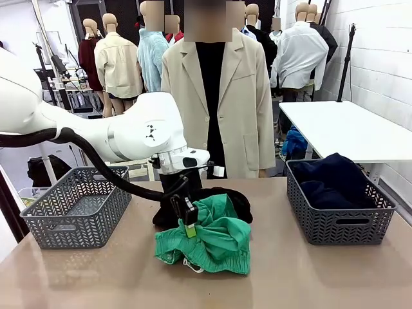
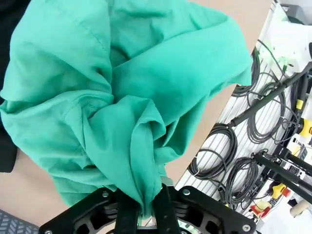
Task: Sort the tops and bottoms.
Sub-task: Lift clothes from the center of the table with your left hand.
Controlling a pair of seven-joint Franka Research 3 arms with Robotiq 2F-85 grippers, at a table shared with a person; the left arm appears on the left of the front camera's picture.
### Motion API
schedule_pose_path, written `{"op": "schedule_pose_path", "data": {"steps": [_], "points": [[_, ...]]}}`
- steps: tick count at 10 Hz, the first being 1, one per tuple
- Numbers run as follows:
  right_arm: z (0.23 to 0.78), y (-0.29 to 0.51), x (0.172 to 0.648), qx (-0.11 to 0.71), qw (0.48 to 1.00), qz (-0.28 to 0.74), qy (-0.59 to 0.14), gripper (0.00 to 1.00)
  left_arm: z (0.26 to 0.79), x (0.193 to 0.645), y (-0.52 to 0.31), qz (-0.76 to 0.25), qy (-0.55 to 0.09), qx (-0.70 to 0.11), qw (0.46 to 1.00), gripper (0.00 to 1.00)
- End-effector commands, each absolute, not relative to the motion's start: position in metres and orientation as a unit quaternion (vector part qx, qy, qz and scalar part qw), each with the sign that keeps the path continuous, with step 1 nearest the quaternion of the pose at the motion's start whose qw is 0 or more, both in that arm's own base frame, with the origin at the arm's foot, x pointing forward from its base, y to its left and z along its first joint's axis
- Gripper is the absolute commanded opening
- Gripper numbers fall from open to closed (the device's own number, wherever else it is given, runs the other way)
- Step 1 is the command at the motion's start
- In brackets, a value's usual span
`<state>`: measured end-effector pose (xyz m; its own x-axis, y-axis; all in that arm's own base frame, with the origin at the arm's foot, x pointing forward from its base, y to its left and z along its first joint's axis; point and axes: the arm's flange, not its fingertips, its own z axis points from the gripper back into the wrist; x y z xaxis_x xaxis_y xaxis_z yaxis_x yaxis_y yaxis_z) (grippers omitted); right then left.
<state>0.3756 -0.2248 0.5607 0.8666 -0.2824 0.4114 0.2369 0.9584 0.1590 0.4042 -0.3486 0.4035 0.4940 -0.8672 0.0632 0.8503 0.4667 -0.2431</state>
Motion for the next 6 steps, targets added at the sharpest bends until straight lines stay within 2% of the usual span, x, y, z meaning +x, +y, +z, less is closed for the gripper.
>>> {"op": "schedule_pose_path", "data": {"steps": [1, 4, 6], "points": [[0.561, -0.224, 0.374, 0.042, 0.967, -0.133, -0.215, 1.0, 0.431, 0.4, -0.339, -0.507, 0.008, -0.131, 0.852, 0.0], [0.561, -0.224, 0.374, 0.042, 0.967, -0.133, -0.215, 1.0, 0.488, 0.398, -0.323, -0.497, -0.068, -0.105, 0.859, 0.0], [0.561, -0.224, 0.374, 0.042, 0.967, -0.133, -0.215, 1.0, 0.553, 0.391, -0.311, -0.499, -0.133, -0.084, 0.852, 0.0]]}}
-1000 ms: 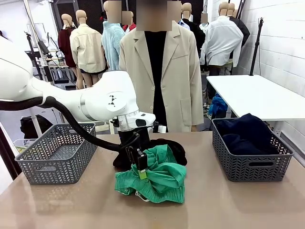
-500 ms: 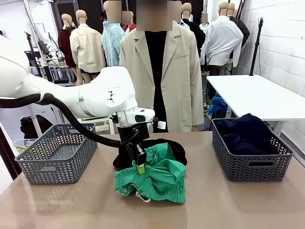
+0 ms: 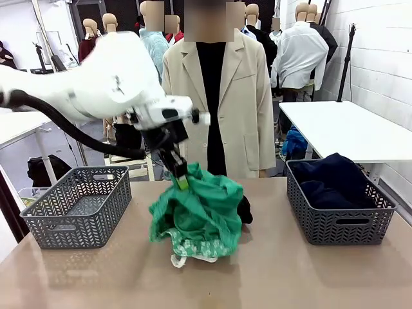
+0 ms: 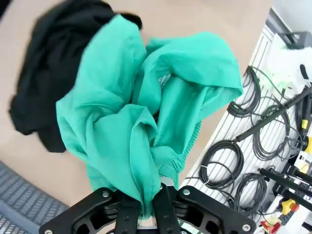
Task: Sort the tops and bottoms.
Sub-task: Lift clothes from the center of the table with your left hand.
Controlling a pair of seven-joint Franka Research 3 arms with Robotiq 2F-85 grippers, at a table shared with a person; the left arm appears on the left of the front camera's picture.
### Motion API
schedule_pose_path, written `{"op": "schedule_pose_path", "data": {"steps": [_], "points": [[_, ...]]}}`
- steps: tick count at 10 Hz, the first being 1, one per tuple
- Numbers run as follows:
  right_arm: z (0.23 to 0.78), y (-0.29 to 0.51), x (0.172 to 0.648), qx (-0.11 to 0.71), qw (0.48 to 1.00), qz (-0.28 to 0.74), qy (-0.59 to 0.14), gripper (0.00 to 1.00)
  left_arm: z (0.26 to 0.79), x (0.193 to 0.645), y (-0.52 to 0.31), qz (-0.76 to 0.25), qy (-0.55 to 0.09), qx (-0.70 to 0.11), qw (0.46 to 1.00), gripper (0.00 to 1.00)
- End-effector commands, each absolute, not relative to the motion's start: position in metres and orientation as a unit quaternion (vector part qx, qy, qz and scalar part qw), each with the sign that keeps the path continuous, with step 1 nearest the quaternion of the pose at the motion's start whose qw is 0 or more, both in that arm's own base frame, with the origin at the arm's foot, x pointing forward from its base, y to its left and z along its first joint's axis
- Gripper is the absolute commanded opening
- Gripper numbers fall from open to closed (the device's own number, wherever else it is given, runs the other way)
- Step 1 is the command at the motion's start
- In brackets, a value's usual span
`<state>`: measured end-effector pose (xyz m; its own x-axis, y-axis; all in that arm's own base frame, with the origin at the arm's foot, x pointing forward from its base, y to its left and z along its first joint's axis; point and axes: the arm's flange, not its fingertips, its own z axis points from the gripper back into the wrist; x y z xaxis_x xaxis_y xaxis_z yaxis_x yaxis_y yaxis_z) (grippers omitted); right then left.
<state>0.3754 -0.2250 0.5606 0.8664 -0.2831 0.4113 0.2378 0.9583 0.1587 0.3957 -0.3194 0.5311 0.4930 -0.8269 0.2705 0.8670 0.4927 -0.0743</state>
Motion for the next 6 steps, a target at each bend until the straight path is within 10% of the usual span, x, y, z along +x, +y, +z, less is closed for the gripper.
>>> {"op": "schedule_pose_path", "data": {"steps": [1, 6], "points": [[0.561, -0.224, 0.374, 0.042, 0.967, -0.133, -0.215, 1.0, 0.589, 0.385, -0.31, -0.501, -0.168, -0.067, 0.847, 0.0], [0.561, -0.224, 0.374, 0.042, 0.967, -0.133, -0.215, 1.0, 0.77, 0.36, -0.316, -0.428, -0.338, 0.018, 0.838, 0.0]]}}
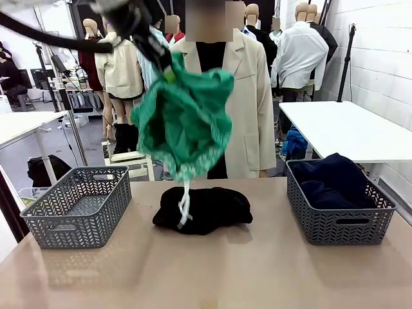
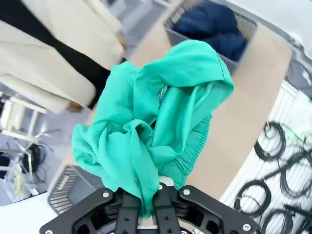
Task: Sort the tops and bottoms.
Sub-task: Lift clothes from the center of the table with your left hand, then sort the clothes according to human instructions.
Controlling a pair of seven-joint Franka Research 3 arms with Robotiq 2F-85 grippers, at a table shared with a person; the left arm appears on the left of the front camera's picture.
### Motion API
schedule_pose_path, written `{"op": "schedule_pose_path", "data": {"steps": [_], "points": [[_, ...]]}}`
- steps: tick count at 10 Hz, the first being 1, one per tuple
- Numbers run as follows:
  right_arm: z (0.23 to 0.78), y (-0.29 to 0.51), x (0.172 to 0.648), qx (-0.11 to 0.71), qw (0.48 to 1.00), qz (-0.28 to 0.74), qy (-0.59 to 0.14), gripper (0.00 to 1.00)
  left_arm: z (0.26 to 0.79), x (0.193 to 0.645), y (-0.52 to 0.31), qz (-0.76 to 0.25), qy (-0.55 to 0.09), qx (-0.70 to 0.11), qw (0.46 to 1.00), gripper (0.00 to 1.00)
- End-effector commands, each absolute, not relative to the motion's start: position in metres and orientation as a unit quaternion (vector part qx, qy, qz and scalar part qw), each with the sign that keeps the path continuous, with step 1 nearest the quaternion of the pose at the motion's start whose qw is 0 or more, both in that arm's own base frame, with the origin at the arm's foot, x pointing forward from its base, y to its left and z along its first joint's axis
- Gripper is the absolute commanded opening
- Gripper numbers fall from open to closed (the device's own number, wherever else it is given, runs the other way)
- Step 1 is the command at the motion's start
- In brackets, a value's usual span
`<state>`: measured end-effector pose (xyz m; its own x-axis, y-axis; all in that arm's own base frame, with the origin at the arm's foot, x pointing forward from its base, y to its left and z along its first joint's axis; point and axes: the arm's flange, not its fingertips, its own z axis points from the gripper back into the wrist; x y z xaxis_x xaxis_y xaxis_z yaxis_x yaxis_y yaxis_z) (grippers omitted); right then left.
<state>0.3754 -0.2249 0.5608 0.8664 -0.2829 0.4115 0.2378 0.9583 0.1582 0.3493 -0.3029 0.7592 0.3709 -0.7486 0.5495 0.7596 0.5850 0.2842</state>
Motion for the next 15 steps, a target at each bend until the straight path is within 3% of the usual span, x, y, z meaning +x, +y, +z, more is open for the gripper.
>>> {"op": "schedule_pose_path", "data": {"steps": [1, 5, 6, 15], "points": [[0.561, -0.224, 0.374, 0.042, 0.967, -0.133, -0.215, 1.0, 0.794, 0.353, -0.315, -0.413, -0.362, 0.022, 0.836, 0.0], [0.561, -0.224, 0.374, 0.042, 0.967, -0.133, -0.215, 1.0, 0.829, 0.306, -0.276, -0.386, -0.415, 0.005, 0.824, 0.0], [0.561, -0.224, 0.374, 0.042, 0.967, -0.133, -0.215, 1.0, 0.831, 0.327, -0.298, -0.403, -0.4, 0.005, 0.823, 0.0], [0.561, -0.224, 0.374, 0.042, 0.967, -0.133, -0.215, 1.0, 0.831, 0.327, -0.298, -0.403, -0.4, 0.005, 0.823, 0.0]]}}
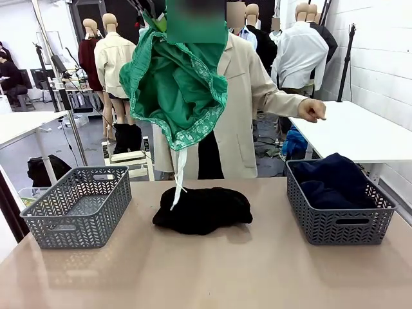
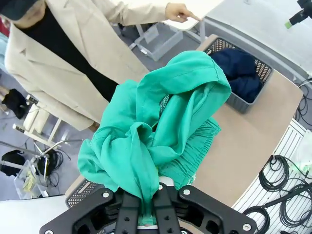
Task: Sort the tops and bottoms.
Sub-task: Sort the clothes according to human instructions.
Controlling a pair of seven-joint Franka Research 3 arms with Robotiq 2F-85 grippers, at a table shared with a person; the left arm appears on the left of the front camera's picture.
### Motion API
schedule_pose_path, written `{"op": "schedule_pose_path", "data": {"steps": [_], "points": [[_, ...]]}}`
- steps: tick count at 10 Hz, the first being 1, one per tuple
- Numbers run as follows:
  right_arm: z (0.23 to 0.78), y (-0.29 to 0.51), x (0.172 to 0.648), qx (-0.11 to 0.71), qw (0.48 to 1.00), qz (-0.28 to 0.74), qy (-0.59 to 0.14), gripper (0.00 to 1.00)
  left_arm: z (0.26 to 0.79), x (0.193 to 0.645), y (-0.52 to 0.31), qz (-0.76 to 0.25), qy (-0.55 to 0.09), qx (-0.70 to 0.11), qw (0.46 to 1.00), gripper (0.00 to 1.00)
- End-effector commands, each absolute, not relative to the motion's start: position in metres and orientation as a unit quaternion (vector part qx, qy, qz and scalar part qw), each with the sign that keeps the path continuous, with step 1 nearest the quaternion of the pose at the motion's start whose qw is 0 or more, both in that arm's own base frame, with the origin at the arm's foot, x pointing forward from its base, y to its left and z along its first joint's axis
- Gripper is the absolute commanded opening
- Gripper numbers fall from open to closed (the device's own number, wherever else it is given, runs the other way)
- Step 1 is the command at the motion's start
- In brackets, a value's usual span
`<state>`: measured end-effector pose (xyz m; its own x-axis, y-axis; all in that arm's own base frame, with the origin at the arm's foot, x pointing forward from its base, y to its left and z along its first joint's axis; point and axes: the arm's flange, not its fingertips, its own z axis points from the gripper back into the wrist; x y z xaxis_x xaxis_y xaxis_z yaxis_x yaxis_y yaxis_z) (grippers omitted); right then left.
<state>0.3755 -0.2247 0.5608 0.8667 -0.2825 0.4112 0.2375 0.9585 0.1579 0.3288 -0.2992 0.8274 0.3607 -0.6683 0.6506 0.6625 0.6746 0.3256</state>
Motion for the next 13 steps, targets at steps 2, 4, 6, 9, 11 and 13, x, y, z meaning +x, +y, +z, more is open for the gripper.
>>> {"op": "schedule_pose_path", "data": {"steps": [2, 4, 6, 9, 11, 13], "points": [[0.561, -0.224, 0.374, 0.042, 0.967, -0.133, -0.215, 1.0, 0.831, 0.327, -0.298, -0.403, -0.4, 0.005, 0.823, 0.0], [0.561, -0.224, 0.374, 0.042, 0.967, -0.133, -0.215, 1.0, 0.831, 0.327, -0.298, -0.403, -0.4, 0.005, 0.823, 0.0], [0.561, -0.224, 0.374, 0.042, 0.967, -0.133, -0.215, 1.0, 0.831, 0.327, -0.298, -0.403, -0.4, 0.005, 0.823, 0.0], [0.561, -0.224, 0.374, 0.042, 0.967, -0.133, -0.215, 1.0, 0.831, 0.327, -0.298, -0.403, -0.4, 0.005, 0.823, 0.0], [0.561, -0.224, 0.374, 0.042, 0.967, -0.133, -0.215, 1.0, 0.827, 0.329, -0.299, -0.403, -0.396, 0.004, 0.825, 0.0], [0.561, -0.224, 0.374, 0.042, 0.967, -0.133, -0.215, 1.0, 0.845, 0.367, -0.362, -0.45, -0.425, -0.001, 0.785, 0.0]]}}
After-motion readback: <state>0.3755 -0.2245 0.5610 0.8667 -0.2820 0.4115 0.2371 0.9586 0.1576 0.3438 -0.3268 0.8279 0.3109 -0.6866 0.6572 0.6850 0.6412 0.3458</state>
